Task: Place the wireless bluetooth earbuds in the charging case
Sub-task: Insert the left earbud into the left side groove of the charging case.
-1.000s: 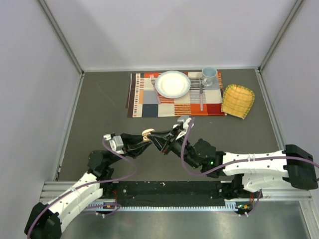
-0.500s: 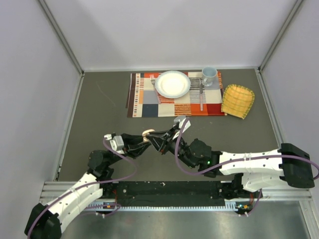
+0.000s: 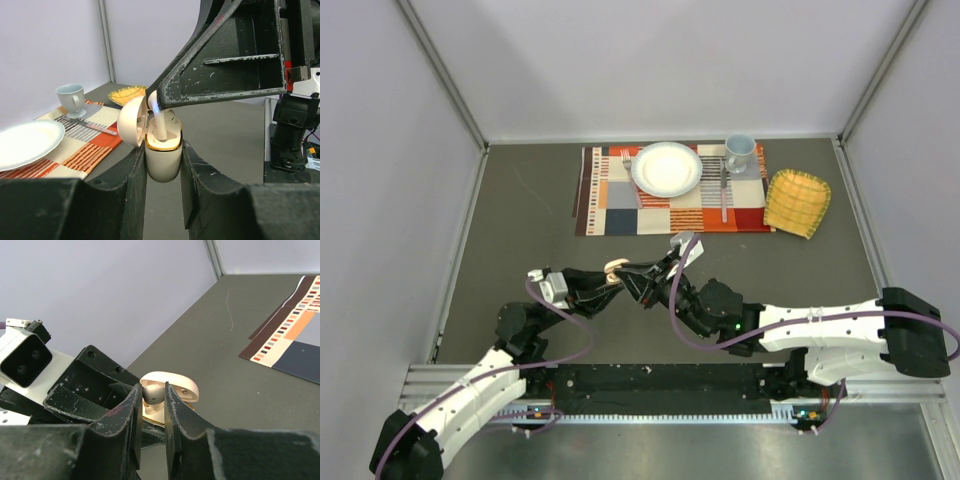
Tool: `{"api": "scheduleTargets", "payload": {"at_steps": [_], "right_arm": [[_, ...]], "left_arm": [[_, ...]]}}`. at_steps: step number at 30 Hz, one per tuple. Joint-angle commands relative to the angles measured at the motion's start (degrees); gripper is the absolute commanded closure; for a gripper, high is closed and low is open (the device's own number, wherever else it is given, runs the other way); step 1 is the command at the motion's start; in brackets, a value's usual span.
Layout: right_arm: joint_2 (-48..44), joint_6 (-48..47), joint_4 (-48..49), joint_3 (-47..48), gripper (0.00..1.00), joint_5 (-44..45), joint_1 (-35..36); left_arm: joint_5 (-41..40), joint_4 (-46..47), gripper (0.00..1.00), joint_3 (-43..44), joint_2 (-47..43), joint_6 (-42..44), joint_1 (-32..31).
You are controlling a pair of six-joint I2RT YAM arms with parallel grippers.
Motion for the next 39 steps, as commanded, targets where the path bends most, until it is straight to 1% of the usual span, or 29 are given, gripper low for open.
{"api": "scheduleTargets", "payload": {"at_steps": [1, 15, 39], "right_arm": [[0.41, 0.5, 1.32, 1.69, 1.0, -0.6, 1.08], [-0.03, -0.55, 3.26, 1.52, 1.0, 0.28, 1.08], [2.08, 1.56, 0.36, 2.48, 1.0, -1.21, 1.08]], "left_arm": [[-0.32, 2.86, 1.0, -7.05, -0.31, -0.08, -0.31], [-0.32, 3.39, 1.0, -7.05, 1.18, 0.1, -0.31], [-0.68, 3.74, 1.0, -6.87, 0.22, -0.25, -0.32]]}}
